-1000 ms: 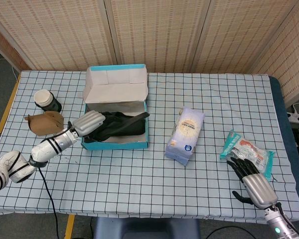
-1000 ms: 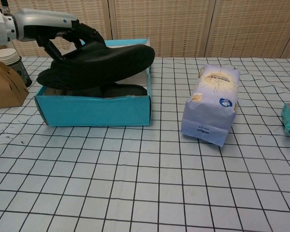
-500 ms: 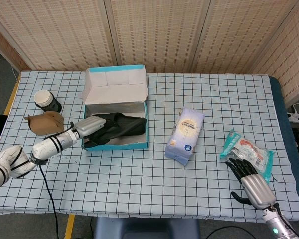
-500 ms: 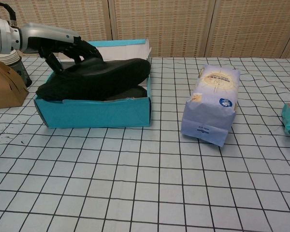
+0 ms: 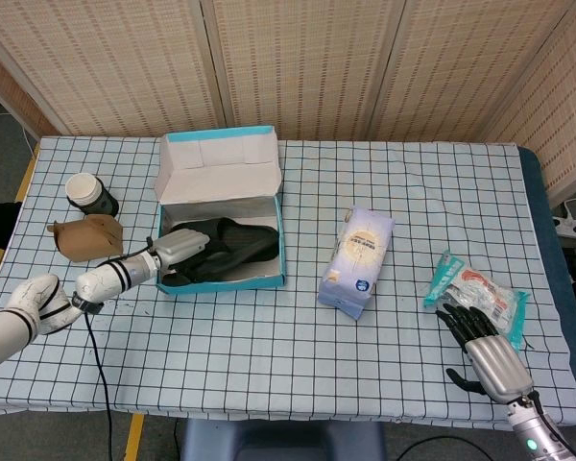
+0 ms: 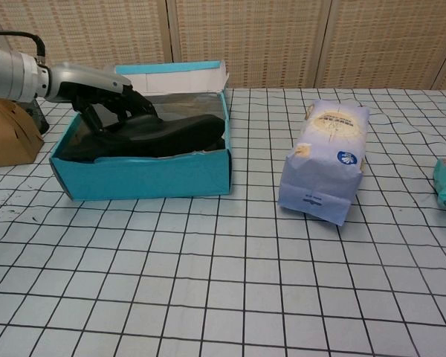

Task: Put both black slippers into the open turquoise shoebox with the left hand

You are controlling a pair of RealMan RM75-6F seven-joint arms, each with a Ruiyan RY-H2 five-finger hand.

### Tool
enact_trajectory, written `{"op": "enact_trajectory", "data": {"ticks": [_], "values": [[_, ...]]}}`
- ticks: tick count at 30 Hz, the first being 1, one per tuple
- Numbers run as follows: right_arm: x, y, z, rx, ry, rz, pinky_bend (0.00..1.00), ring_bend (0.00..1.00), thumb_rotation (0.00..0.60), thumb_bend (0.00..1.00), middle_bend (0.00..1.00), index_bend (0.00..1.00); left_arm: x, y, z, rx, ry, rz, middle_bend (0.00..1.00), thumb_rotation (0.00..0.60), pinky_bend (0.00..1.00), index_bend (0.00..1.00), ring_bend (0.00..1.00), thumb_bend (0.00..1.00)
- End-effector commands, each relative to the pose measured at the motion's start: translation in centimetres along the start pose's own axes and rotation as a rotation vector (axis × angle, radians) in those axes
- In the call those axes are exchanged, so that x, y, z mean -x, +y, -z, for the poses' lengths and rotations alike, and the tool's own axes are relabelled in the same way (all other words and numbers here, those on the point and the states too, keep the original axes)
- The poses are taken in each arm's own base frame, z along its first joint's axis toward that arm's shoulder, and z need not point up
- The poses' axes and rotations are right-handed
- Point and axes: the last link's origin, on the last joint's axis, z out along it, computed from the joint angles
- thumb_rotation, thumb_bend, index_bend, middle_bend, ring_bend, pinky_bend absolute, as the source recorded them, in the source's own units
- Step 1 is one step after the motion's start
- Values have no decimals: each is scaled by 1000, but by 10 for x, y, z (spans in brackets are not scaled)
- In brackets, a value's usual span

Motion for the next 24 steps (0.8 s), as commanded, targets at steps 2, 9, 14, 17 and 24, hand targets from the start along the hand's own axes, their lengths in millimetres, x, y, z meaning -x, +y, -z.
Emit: {"op": "enact_trajectory", "data": {"ticks": [2,9,14,17,24], "values": [[0,0,-1,1,-3,0,0,0,600,180,0,0,0,-1,-3,-9,-15,18,728,600,613,566,532,1000],[1,0,-1,0,-7,-2,0,0,600,181,0,0,6,-12,-11,-58,-42,76,729,600,611,567,532,1000],[1,1,-1,2,-8,-1,0,0,600,180,0,0,7,-19,-15,-73,-45,95,729,600,609,568,531,1000],[1,1,-2,3,-10,0,0,0,600,180,0,0,8,-22,-16,-78,-51,95,730,600,598,570,524,1000],[3,1,-3,4,-15,1,0,0,600,181,0,0,23,-31,-17,-124,-119,95,730,600,590,573,517,1000]]}}
